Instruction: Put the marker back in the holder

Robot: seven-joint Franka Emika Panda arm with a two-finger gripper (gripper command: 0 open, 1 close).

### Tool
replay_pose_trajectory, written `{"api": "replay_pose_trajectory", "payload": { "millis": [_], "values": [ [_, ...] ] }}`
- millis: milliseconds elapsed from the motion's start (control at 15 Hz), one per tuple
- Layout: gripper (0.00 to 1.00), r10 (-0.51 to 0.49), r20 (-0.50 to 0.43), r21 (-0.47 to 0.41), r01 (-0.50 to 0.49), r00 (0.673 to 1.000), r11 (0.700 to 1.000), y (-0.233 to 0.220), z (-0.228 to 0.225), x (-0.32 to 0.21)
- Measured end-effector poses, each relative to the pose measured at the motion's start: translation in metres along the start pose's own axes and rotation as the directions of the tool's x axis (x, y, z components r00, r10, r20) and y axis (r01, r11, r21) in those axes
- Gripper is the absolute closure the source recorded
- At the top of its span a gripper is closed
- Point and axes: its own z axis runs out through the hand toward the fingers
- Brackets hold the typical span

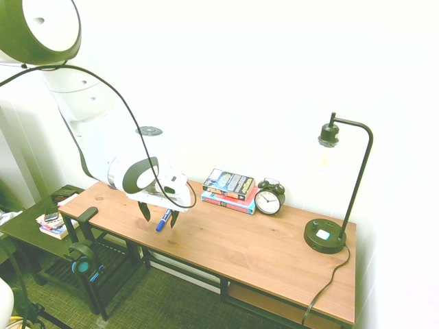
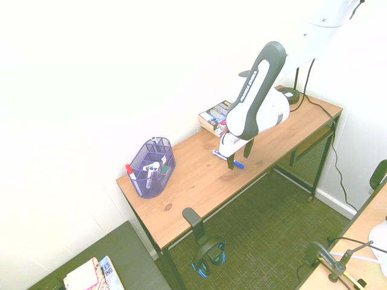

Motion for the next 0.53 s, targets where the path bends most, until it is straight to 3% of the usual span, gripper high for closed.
{"api": "replay_pose_trajectory", "payload": {
  "millis": [533],
  "values": [
    [1.00,-0.052,-0.028,0.006,0.052,0.998,0.999,-0.012,0.011,-0.001]
  ]
}}
